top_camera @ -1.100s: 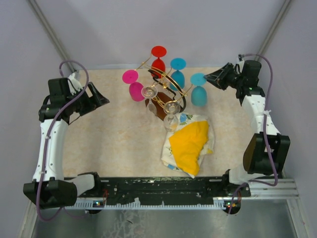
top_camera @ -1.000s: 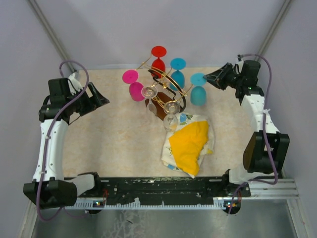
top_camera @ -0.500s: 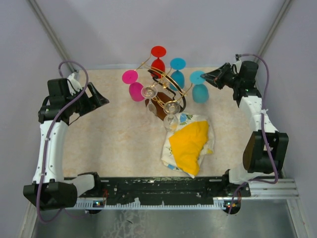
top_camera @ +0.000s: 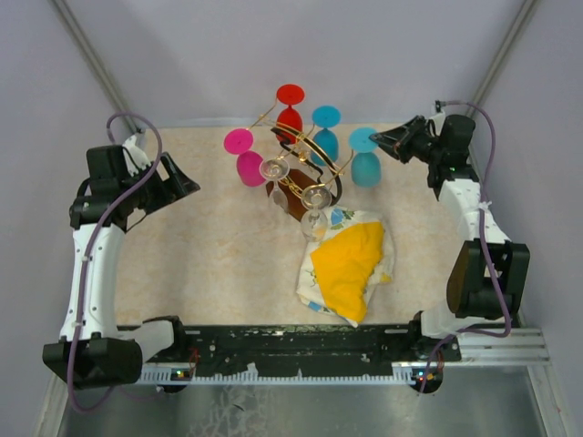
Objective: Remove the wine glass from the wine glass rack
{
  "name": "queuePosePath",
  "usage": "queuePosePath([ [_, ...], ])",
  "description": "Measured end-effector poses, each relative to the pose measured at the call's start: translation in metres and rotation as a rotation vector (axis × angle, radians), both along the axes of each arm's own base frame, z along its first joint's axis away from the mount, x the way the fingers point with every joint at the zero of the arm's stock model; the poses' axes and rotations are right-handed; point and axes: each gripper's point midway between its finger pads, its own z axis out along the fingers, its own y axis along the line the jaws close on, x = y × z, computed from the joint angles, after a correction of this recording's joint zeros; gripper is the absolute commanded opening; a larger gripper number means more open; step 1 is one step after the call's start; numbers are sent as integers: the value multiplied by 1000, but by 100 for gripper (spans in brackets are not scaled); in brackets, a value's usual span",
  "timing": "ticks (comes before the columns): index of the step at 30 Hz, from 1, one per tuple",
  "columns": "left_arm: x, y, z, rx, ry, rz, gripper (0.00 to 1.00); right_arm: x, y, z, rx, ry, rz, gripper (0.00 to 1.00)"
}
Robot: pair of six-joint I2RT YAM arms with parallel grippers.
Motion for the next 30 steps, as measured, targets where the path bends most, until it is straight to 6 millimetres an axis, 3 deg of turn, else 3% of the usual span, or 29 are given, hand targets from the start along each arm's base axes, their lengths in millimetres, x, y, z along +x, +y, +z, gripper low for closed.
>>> queuePosePath([
  [10,-3,0,-8,-1,19,0,92,6,-13,-5,-34,-7,-37,0],
  [20,-3,0,-10,0,24,-1,92,22,-13,-3,-29,-28,-42,0],
  [30,-4,0,-10,1,24,-1,92,29,14,6,-21,-45,30,0],
])
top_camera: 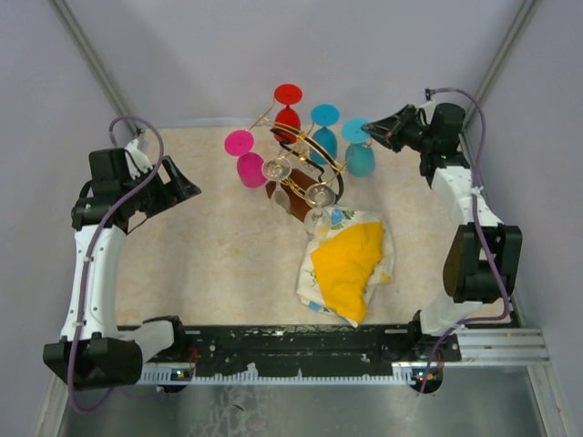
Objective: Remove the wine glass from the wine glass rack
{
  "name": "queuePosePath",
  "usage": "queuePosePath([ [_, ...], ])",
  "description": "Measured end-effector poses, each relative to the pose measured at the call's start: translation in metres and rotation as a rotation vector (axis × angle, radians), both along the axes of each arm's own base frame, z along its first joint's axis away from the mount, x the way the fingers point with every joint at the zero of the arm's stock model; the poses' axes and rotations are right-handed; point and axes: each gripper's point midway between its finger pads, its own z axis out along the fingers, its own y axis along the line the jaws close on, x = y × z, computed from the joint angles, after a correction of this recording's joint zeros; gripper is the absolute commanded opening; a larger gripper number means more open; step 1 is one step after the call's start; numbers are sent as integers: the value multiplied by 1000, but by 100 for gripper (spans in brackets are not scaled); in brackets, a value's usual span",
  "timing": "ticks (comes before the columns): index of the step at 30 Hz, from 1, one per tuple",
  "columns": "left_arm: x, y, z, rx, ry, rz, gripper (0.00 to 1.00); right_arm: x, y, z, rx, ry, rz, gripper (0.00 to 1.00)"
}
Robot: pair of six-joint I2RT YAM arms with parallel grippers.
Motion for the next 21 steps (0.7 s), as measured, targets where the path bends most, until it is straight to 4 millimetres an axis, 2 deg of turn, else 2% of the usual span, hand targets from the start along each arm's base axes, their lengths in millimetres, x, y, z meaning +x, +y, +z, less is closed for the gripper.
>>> queuePosePath([
  [6,-1,1,1,9,-8,-2,92,-10,8,-1,-1,2,21,0],
  [12,-2,1,-3,11,-1,-4,93,-48,7,1,-29,7,29,0],
  [17,-3,1,-2,13,-3,-6,93,-76,-8,13,-47,-15,5,0],
  [21,-4,1,-1,14,-9,-6,93,-89,-27,16,-85,-12,-37,0],
])
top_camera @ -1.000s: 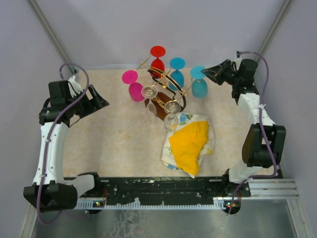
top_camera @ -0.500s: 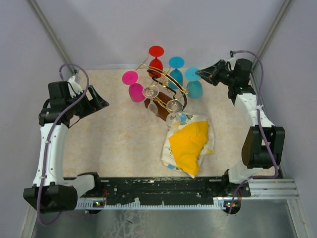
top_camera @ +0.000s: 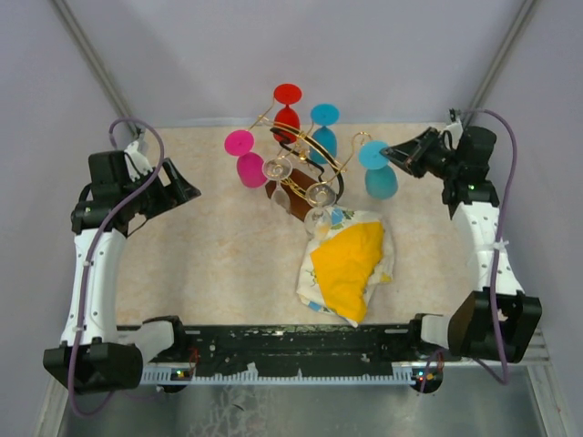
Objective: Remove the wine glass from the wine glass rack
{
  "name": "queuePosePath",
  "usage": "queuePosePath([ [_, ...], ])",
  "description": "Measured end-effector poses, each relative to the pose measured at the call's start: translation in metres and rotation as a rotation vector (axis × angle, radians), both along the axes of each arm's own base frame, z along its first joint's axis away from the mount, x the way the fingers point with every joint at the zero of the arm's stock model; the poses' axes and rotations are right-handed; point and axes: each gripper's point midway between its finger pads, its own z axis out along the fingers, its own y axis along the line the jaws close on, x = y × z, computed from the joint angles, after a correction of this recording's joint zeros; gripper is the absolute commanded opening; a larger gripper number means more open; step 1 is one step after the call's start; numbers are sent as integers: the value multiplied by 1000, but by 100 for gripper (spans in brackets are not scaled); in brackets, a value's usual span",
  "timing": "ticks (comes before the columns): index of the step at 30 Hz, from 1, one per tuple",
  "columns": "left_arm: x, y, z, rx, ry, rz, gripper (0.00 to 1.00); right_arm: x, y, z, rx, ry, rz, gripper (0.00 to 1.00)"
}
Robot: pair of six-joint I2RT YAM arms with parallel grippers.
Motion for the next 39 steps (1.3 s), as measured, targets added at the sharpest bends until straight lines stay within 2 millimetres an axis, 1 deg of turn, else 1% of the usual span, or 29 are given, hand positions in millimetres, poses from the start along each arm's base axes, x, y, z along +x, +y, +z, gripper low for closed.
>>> queuePosePath([
  [2,-1,0,0,1,-3,1,93,-6,-8,-5,-33,18,-20,0],
  [6,-1,1,-1,7,-2,4,93,-20,-27,-26,-118,108,-72,0],
  [8,-1,2,-1,10,-2,6,93,-22,-45,-36,-179,159,-130,0],
  [9,-1,2,-1,11,-2,7,93,-24,-56,-42,-225,192,-173,0],
  [14,-1,3,-1,13,-1,10,92,-29,-96,-52,-413,292,-321,0],
  [16,1,4,-3,18,3,17,92,-22,-115,-55,-521,352,-387,0],
  [18,3,7,-6,28,10,30,92,-12,-128,-63,-649,422,-436,0],
  [21,8,10,-12,36,30,42,92,8,-134,-79,-838,508,-463,0],
  [23,9,10,-14,33,38,43,93,15,-142,-96,-968,578,-474,0],
  [25,9,10,-13,33,36,44,93,17,-157,-115,-1088,663,-489,0],
  [28,8,10,-11,35,27,45,93,16,-184,-139,-1249,782,-510,0],
  [29,8,10,-10,35,25,45,93,14,-196,-150,-1336,837,-509,0],
  [30,8,10,-10,35,25,45,93,14,-198,-152,-1349,845,-510,0],
  [31,8,10,-10,34,24,45,93,13,-203,-157,-1392,876,-508,0],
  [33,8,10,-10,33,24,44,93,15,-212,-162,-1462,911,-512,0],
  [36,7,9,-10,27,24,43,93,29,-216,-169,-1534,924,-517,0],
  [39,7,6,-8,11,23,40,93,46,-215,-180,-1604,933,-515,0],
])
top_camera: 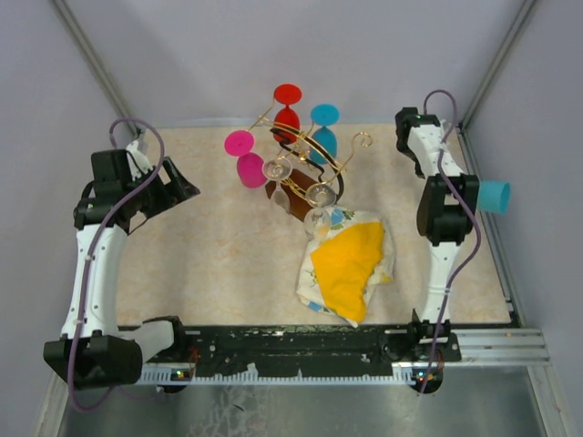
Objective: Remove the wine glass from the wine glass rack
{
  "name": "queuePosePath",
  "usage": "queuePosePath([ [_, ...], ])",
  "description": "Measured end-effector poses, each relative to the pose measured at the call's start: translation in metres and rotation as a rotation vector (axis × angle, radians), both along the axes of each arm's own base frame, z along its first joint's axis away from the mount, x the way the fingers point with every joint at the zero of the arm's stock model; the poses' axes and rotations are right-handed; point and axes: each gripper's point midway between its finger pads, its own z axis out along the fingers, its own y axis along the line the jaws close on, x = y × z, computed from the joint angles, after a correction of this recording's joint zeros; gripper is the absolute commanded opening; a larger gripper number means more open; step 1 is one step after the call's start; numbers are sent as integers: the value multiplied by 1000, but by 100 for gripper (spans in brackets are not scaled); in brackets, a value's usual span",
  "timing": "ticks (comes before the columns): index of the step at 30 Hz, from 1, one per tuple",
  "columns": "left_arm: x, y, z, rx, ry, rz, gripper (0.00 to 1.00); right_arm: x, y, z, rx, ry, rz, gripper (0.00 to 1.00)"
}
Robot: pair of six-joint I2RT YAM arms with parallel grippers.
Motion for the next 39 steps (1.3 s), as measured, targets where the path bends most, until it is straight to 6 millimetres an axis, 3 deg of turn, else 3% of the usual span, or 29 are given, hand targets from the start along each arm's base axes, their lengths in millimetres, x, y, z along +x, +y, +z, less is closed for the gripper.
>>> queuePosePath([
  [4,2,-4,7,-24,-33,-11,93,15,0,-27,-67,61,9,0],
  [11,-2,-12,9,-57,-58,-35,93,11,-7,-68,-137,210,25,0],
  [20,3,-21,9,-100,-78,-77,93,30,-18,-79,-240,248,47,0],
  [39,8,-30,0,-156,-69,-109,93,27,-27,-98,-368,419,102,4],
])
